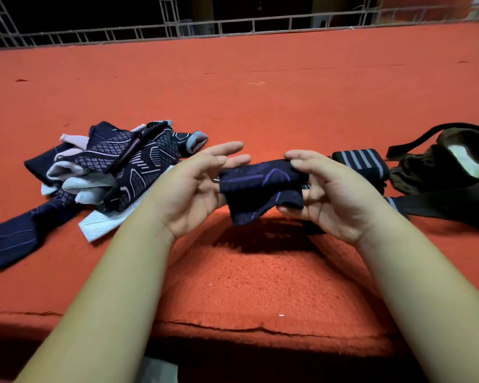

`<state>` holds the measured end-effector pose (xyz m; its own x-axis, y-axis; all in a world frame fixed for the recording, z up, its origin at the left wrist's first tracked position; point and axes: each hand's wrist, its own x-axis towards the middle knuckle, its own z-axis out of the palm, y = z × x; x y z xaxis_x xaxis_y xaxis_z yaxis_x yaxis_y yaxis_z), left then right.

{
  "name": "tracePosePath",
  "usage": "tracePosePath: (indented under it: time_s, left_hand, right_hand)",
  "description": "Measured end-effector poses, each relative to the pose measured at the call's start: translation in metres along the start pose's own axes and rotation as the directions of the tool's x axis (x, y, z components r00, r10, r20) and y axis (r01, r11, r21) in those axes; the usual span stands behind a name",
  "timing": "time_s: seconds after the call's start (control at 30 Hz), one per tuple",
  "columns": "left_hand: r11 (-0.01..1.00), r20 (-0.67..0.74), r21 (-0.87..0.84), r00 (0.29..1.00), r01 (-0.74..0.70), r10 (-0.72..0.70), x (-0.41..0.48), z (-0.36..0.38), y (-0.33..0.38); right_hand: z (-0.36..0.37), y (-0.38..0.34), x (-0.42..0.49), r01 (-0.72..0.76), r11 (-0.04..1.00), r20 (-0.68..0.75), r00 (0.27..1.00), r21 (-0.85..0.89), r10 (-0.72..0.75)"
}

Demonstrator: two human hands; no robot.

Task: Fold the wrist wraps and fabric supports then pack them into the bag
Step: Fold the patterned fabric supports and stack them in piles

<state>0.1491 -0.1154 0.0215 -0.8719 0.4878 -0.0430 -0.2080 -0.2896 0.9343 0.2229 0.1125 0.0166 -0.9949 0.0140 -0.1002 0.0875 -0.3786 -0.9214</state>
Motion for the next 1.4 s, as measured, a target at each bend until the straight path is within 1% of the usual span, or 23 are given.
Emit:
tracePosePath:
  time_s: [0.1,0.17,0.23,0.33,0.43,0.5,0.57,0.63,0.7,0.77,0.9,0.97,1.03,1.1,1.2,1.3,1.4]
  left_hand:
    - [0.993,0.018,0.098,0.998,0.058,-0.060,0.004,-0.004,-0.007]
    - [0.975,0.073,0.177,0.986,0.133,-0.148,0.003,-0.006,-0.009]
    - [0.958,0.110,0.240,0.976,0.157,-0.187,0.000,-0.004,-0.010]
    - [0.956,0.082,0.270,0.986,0.118,-0.145,-0.003,0.001,-0.008]
    - [0.963,0.054,0.256,0.994,0.079,-0.096,-0.002,0.001,-0.006]
    - [0.972,0.033,0.233,0.999,0.034,-0.042,0.000,0.002,-0.007]
    - [0.972,0.011,0.233,1.000,0.020,-0.023,-0.001,0.002,-0.006]
    - [0.963,-0.018,0.267,0.999,0.043,-0.039,0.000,-0.001,-0.006]
    - [0.932,-0.083,0.353,0.995,0.081,-0.055,0.003,-0.008,-0.010]
    - [0.912,-0.139,0.397,0.989,0.102,-0.050,0.005,-0.012,-0.013]
    - [0.923,-0.208,0.377,0.978,0.074,0.007,0.009,-0.013,-0.012]
    - [0.947,-0.277,0.318,0.959,0.041,0.051,0.017,-0.018,-0.011]
    - [0.965,-0.332,0.262,0.936,-0.028,0.118,0.026,-0.019,-0.008]
    - [0.952,-0.381,0.292,0.901,-0.095,0.206,0.037,-0.020,-0.005]
    - [0.886,-0.410,0.450,0.854,-0.116,0.320,0.048,-0.024,-0.005]
    - [0.820,-0.417,0.563,0.822,-0.101,0.387,0.058,-0.032,-0.015]
    - [0.742,-0.404,0.669,0.819,-0.040,0.407,0.065,-0.041,-0.029]
  right_hand:
    - [0.001,0.003,0.002,0.038,0.999,0.003,0.999,-0.017,-0.038]
    - [0.000,0.002,0.002,0.076,0.997,0.028,0.997,-0.034,-0.075]
    - [-0.001,0.001,0.003,0.104,0.994,0.014,0.994,-0.044,-0.104]
    - [-0.001,0.001,0.004,0.129,0.989,-0.003,0.992,-0.068,-0.130]
    - [-0.001,0.004,0.005,0.105,0.991,-0.029,0.994,-0.084,-0.108]
    - [-0.001,0.007,0.005,0.074,0.970,0.003,0.997,-0.231,-0.075]
    - [-0.003,0.011,0.006,0.062,0.928,-0.008,0.998,-0.366,-0.070]
    - [-0.003,0.013,0.007,0.085,0.906,-0.061,0.991,-0.415,-0.120]
    - [-0.003,0.015,0.007,0.093,0.871,-0.096,0.983,-0.483,-0.158]
    - [-0.001,0.018,0.008,0.071,0.849,-0.129,0.978,-0.524,-0.161]
    - [0.003,0.020,0.013,0.038,0.836,-0.207,0.962,-0.548,-0.179]
    - [0.007,0.019,0.017,0.040,0.818,-0.240,0.947,-0.574,-0.214]
    - [0.013,0.016,0.024,0.049,0.801,-0.277,0.924,-0.597,-0.264]
    - [0.018,0.013,0.033,0.089,0.765,-0.272,0.903,-0.637,-0.332]
    - [0.027,0.010,0.052,0.086,0.646,-0.241,0.884,-0.759,-0.400]
    - [0.032,0.014,0.077,0.060,0.565,-0.235,0.869,-0.823,-0.435]
    - [0.031,0.023,0.098,0.009,0.451,-0.224,0.859,-0.892,-0.460]
